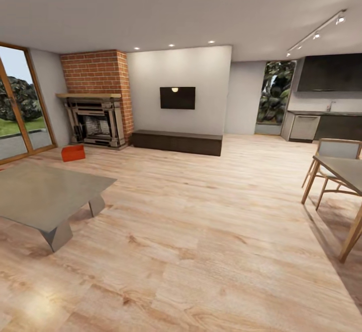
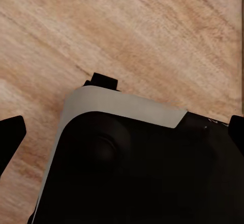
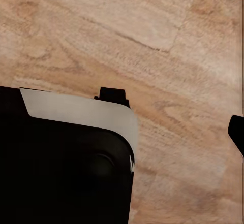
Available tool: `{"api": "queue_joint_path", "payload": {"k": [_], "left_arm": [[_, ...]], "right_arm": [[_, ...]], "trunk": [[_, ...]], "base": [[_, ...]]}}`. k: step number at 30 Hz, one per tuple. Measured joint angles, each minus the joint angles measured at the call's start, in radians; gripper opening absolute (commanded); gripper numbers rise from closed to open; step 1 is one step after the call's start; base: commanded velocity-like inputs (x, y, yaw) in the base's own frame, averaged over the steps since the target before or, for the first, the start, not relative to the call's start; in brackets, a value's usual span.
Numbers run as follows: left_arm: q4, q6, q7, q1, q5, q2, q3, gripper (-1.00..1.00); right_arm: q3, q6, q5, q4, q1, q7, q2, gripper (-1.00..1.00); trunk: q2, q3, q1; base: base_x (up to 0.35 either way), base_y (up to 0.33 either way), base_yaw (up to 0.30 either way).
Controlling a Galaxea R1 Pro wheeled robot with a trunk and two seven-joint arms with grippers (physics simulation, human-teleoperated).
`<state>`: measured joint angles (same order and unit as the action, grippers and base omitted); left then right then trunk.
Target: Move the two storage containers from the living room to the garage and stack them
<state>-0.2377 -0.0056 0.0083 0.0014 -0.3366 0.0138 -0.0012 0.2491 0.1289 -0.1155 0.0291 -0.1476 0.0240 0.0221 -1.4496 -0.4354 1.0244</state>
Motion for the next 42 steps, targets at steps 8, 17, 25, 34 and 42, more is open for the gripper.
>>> {"api": "queue_joint_path", "payload": {"k": [8,17,25,34,42], "left_arm": [[0.001,-0.001,0.000,0.000,0.000,0.000,0.000,1.00],[0.001,-0.001,0.000,0.000,0.000,0.000,0.000,1.00],[0.002,-0.001,0.000,0.000,0.000,0.000,0.002,1.00],[0.003,-0.001,0.000,0.000,0.000,0.000,0.003,1.00],[0.003,-0.001,0.000,0.000,0.000,0.000,0.003,1.00]], "right_arm": [[0.000,0.000,0.000,0.000,0.000,0.000,0.000,1.00],[0.000,0.000,0.000,0.000,0.000,0.000,0.001,1.00],[0.000,0.000,0.000,0.000,0.000,0.000,0.001,1.00],[0.000,0.000,0.000,0.000,0.000,0.000,0.001,1.00],[0.000,0.000,0.000,0.000,0.000,0.000,0.001,1.00]], "trunk": [[0.000,0.000,0.000],[0.000,0.000,0.000],[0.000,0.000,0.000],[0.000,0.000,0.000],[0.000,0.000,0.000]], "base": [[0.323,0.000,0.000],[0.323,0.000,0.000],[0.323,0.000,0.000],[0.323,0.000,0.000],[0.323,0.000,0.000]]}}
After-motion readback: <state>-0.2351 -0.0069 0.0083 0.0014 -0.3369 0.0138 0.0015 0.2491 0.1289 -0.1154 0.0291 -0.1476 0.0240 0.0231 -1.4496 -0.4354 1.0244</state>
